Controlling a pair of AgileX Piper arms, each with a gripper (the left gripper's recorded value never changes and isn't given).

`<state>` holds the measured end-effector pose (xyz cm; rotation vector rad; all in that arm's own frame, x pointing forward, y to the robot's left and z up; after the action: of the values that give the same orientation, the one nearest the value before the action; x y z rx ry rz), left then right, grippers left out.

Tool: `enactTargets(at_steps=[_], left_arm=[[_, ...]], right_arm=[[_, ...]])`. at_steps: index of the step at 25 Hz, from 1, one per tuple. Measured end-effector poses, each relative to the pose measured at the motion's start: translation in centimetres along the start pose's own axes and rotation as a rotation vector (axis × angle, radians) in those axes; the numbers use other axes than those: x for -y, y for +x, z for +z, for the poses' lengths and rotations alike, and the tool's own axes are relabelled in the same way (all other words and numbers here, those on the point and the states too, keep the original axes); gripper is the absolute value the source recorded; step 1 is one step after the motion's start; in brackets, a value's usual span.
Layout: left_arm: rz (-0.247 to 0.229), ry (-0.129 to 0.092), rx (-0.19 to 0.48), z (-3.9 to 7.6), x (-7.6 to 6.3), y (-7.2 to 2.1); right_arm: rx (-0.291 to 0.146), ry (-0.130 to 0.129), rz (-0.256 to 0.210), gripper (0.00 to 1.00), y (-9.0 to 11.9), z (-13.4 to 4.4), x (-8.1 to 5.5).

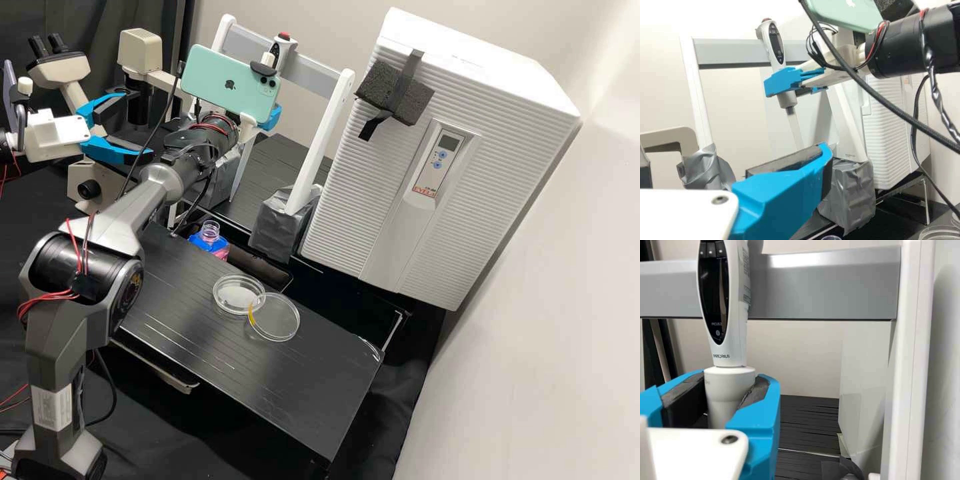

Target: Use the pipette

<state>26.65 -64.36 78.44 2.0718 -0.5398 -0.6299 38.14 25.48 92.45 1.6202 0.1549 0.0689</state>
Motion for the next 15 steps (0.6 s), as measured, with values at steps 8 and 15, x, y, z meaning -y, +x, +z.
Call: enactTargets(at_steps=[8, 15], left_arm=[[0.002, -0.015, -0.015, -0.14, 0.03, -0.03], [-0.006, -0.016, -0.016, -0.15, 0.23, -0.15]], right_arm=[[0.005, -0.018, -0.001, 0.00, -0.05, -0.43, -0.44], [-0.004, -0.032, -0.013, 0.00, -0.10, -0.81, 0.00]])
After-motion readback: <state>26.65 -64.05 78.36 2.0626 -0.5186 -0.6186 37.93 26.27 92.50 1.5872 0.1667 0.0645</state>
